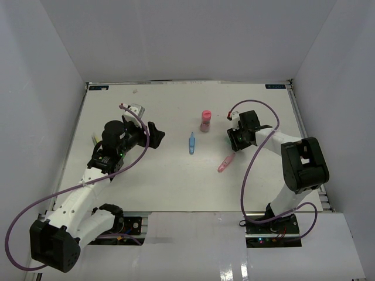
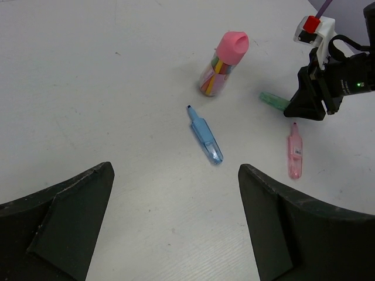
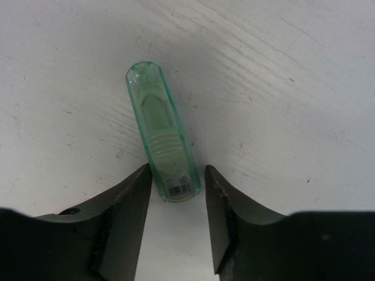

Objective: Sort the stationery into containers
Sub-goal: Pick up the pen from the center of the board.

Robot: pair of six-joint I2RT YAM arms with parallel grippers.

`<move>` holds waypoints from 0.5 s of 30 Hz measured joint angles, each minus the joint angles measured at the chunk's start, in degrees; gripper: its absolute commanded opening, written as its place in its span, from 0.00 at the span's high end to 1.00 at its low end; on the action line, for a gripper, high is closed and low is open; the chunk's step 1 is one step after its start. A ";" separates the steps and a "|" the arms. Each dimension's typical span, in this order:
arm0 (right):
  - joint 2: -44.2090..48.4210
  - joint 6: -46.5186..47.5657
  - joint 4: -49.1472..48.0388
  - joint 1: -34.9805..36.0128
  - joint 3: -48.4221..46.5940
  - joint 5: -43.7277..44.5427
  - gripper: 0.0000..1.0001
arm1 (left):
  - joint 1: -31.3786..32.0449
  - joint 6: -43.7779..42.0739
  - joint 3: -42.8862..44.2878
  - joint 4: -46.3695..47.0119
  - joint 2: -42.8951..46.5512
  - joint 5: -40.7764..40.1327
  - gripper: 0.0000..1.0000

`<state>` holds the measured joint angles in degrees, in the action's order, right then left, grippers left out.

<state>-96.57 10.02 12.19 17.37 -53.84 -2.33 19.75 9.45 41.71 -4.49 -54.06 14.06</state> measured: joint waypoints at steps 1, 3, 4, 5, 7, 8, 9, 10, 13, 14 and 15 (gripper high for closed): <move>0.00 0.22 -0.02 0.00 0.00 -0.02 0.59 | 0.02 0.02 0.00 -0.02 -0.02 0.11 0.02; 0.00 0.46 -0.07 0.00 0.00 0.00 0.66 | 0.07 0.57 0.00 -0.07 -0.20 0.50 0.02; 0.00 0.55 -0.11 0.00 0.00 -0.02 0.69 | 0.09 1.11 0.04 -0.24 -0.44 0.85 0.02; 0.00 0.50 -0.13 0.00 0.00 0.00 0.70 | 0.11 1.70 0.11 -0.50 -0.76 1.22 0.02; 0.15 0.50 -0.17 0.00 0.04 0.00 0.74 | 0.13 3.45 0.70 -1.73 -1.81 2.25 0.02; 0.33 0.46 -0.26 0.00 0.17 -0.02 0.74 | 0.13 4.35 1.09 -2.34 -2.36 2.84 0.02; 0.68 0.44 -0.46 0.00 0.44 -0.07 0.77 | 0.13 5.42 1.51 -2.78 -2.86 3.48 0.02; 1.25 0.28 -0.76 0.02 0.90 -0.33 0.77 | 0.13 6.49 1.81 -3.08 -3.13 4.20 0.02; 5.03 -0.46 -1.86 0.42 3.19 -1.33 0.78 | 0.17 10.47 2.43 -3.63 -3.19 6.29 0.02; 6.91 -0.68 -2.23 0.74 4.07 -1.68 0.78 | 0.26 11.89 2.64 -3.72 -3.19 6.88 0.02; 8.81 -0.92 -2.78 1.18 4.85 -2.01 0.78 | 0.42 13.66 2.84 -3.76 -3.23 7.50 0.02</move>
<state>-87.77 9.10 9.41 18.55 -48.99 -4.34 20.16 23.11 44.56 -8.25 -57.30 21.56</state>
